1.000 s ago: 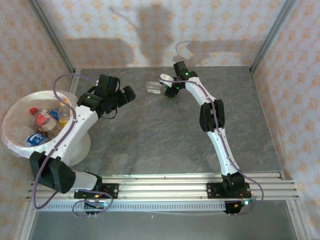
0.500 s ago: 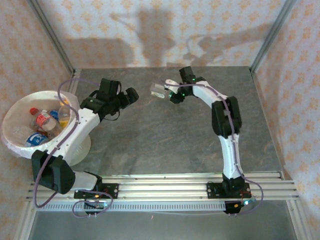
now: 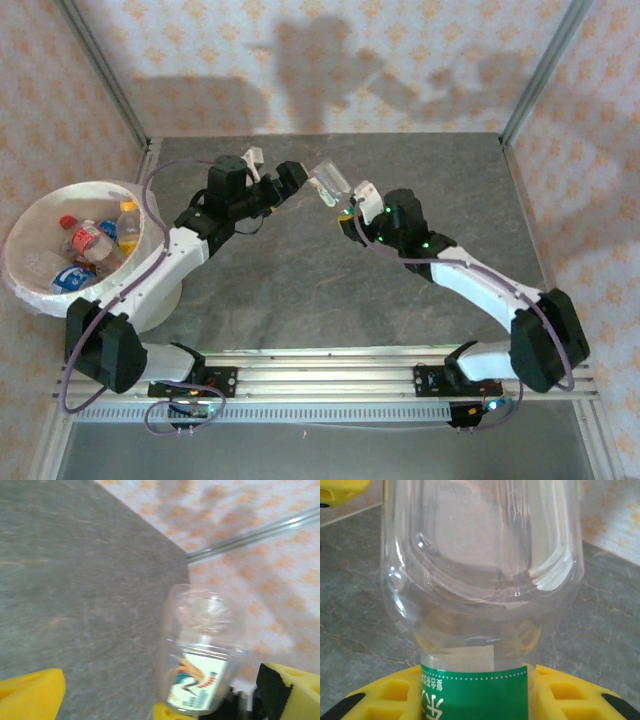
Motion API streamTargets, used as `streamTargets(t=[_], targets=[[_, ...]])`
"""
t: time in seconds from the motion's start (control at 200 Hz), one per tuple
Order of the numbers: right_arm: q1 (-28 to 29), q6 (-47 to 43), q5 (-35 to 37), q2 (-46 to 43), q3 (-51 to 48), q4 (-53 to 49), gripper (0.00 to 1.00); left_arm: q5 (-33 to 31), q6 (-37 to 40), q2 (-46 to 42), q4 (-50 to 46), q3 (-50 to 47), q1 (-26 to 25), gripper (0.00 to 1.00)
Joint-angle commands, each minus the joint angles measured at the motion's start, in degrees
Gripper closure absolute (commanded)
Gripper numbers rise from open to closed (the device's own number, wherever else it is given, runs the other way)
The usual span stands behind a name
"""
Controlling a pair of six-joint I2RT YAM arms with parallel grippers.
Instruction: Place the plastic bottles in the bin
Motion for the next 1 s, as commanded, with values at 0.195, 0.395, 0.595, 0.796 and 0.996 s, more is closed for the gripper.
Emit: streamTargets(t=[0.195,0.395,0.595,0.796,0.996], targets=[[-0.07,5.13,0.20,-6.32,-1.15,-0.22,0.83,0.61,7.20,1.67,-1.68,6.52,-5.41,0.00],[0.93,3.49,-3.63,-6.26,0.61,-1.26,0.82,-6.10,10.82,5.56,-5.48,12.00,-9.05,0.00],[1.95,5.66,-5.45,-6.31,1.47,1.14,0.81,-5.37,7.82,10.33,-2.65,13.74,-9.64,0.00],[2.70,6.08,-6.46,-6.25,1.89,1.42,0.78,-6.33,7.61,11.17,-3.40,13.59,-10.15,0.22],[2.68,5.62,-10.29,-6.32,2.95,-1.28,0.37,-6.10,6.95,9.14,-0.86,12.32,-10.12,0.43]])
